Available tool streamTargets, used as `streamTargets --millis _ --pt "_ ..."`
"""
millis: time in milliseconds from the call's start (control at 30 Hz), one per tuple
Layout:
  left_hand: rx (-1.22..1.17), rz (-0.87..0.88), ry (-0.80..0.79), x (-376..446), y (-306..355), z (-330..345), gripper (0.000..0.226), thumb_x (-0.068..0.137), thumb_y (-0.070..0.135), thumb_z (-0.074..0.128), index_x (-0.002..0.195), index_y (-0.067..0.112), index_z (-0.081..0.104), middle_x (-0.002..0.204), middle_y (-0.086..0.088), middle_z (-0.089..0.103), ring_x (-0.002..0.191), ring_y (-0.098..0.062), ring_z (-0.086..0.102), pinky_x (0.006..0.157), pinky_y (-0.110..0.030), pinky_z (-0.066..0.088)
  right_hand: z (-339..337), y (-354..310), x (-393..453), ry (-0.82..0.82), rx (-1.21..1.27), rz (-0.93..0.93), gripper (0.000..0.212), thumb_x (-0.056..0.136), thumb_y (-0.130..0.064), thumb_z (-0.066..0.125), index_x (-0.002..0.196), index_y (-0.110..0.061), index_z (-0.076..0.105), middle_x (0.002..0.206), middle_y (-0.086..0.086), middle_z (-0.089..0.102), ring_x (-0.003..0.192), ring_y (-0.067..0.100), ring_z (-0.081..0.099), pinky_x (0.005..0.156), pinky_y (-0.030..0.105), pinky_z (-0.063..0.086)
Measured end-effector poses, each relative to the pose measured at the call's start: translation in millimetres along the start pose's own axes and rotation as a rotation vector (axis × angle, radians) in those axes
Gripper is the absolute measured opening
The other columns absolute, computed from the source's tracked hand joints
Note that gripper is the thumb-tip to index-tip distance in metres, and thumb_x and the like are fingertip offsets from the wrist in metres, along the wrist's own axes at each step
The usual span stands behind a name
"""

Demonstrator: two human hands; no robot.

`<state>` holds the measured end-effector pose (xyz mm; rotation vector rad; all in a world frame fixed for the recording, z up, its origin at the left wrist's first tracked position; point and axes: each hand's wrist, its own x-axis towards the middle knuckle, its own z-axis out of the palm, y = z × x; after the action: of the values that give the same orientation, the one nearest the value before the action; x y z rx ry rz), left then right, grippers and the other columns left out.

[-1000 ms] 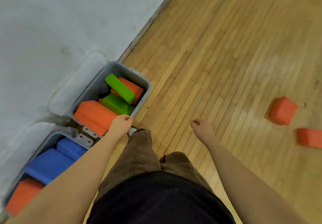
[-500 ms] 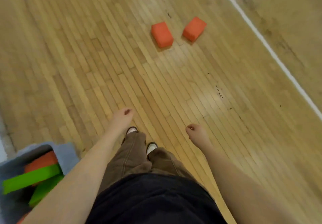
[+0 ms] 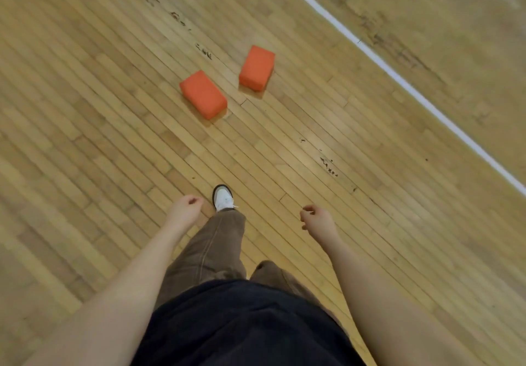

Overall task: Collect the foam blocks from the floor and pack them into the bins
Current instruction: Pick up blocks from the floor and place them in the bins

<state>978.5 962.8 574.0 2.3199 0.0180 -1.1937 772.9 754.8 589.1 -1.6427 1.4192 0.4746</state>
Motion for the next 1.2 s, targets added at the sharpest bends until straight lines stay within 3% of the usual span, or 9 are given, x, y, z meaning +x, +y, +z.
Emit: streamTargets --millis 200,333,433,533,600,700,800,967,1200 --pt "-0.18 -0.166 0.02 62.8 58.2 -63.2 0.031 0.096 0.02 0.045 0.117 0.003 0.058 0.095 -0.01 0.06 0.076 -0.018 0.055 0.061 -0.026 0.04 -22.0 -181.0 68.9 -0.089 -0.042 -0.246 0.033 0.096 -0.024 0.046 0.125 -0.011 0.054 0.106 0.007 0.063 0.09 0.021 0.063 0.077 0.033 0.054" --pt "-0.289 -0.271 0.084 95.2 79.9 -85.6 0.023 0.097 0.02 0.044 0.106 0.006 0.06 0.099 -0.011 0.061 0.083 -0.022 0.057 0.068 -0.029 0.042 -35.2 -265.6 113.5 -0.144 -0.073 -0.321 0.028 0.096 -0.024 0.046 0.119 -0.011 0.056 0.1 0.005 0.064 0.088 0.022 0.064 0.069 0.028 0.051" --pt "-0.367 -0.352 0.165 119.9 96.8 -92.6 0.018 0.096 0.016 0.048 0.089 0.004 0.06 0.092 -0.014 0.059 0.07 -0.018 0.053 0.065 -0.027 0.041 -43.2 -305.2 155.6 -0.189 -0.075 -0.311 0.022 0.093 -0.02 0.047 0.106 -0.012 0.062 0.09 0.004 0.065 0.075 0.017 0.061 0.064 0.025 0.049" --pt "-0.457 -0.395 0.213 148.6 129.0 -95.2 0.023 0.096 0.018 0.046 0.105 0.002 0.06 0.095 -0.013 0.06 0.076 -0.02 0.055 0.065 -0.028 0.044 -55.7 -333.0 200.7 -0.229 -0.102 -0.286 0.016 0.092 -0.018 0.045 0.097 -0.016 0.06 0.077 0.003 0.061 0.063 0.014 0.053 0.052 0.021 0.039" --pt "-0.502 -0.381 0.229 169.1 161.5 -94.5 0.026 0.097 0.022 0.046 0.106 0.005 0.062 0.099 -0.011 0.061 0.086 -0.021 0.058 0.077 -0.031 0.047 -68.9 -351.1 228.9 -0.268 -0.124 -0.283 0.015 0.093 -0.02 0.046 0.101 -0.018 0.058 0.081 0.002 0.062 0.072 0.018 0.059 0.057 0.022 0.043" --pt "-0.557 -0.334 0.268 198.6 221.7 -94.7 0.03 0.097 0.026 0.046 0.118 0.01 0.059 0.102 -0.005 0.062 0.09 -0.017 0.059 0.076 -0.028 0.047 -95.8 -380.7 264.6 -0.303 -0.237 -0.279 0.016 0.093 -0.02 0.046 0.104 -0.017 0.058 0.088 0.004 0.065 0.076 0.017 0.062 0.06 0.023 0.045" --pt "-0.469 -0.249 0.258 233.2 278.9 -98.8 0.034 0.096 0.028 0.043 0.12 0.01 0.059 0.104 -0.003 0.063 0.094 -0.019 0.06 0.086 -0.036 0.05 -117.4 -406.5 303.0 -0.306 -0.282 -0.25 0.021 0.093 -0.022 0.046 0.108 -0.015 0.059 0.093 0.004 0.065 0.083 0.019 0.064 0.062 0.025 0.047" --pt "-0.202 -0.105 0.27 306.8 327.8 -106.3 0.036 0.098 0.032 0.039 0.123 0.014 0.057 0.103 0.003 0.058 0.088 -0.013 0.053 0.076 -0.028 0.042 -110.4 -446.0 369.7 -0.279 -0.339 -0.279 0.027 0.093 -0.021 0.043 0.113 -0.011 0.059 0.091 0.001 0.063 0.084 0.019 0.061 0.065 0.028 0.047" --pt "0.087 0.098 0.303 462.6 283.9 -82.2 0.039 0.098 0.03 0.039 0.132 0.014 0.05 0.128 -0.005 0.052 0.106 -0.019 0.053 0.087 -0.031 0.044 6.2 -474.5 484.3 -0.31 -0.416 -0.454 0.03 0.095 -0.023 0.043 0.12 -0.012 0.055 0.081 -0.005 0.057 0.069 0.01 0.051 0.063 0.029 0.045"
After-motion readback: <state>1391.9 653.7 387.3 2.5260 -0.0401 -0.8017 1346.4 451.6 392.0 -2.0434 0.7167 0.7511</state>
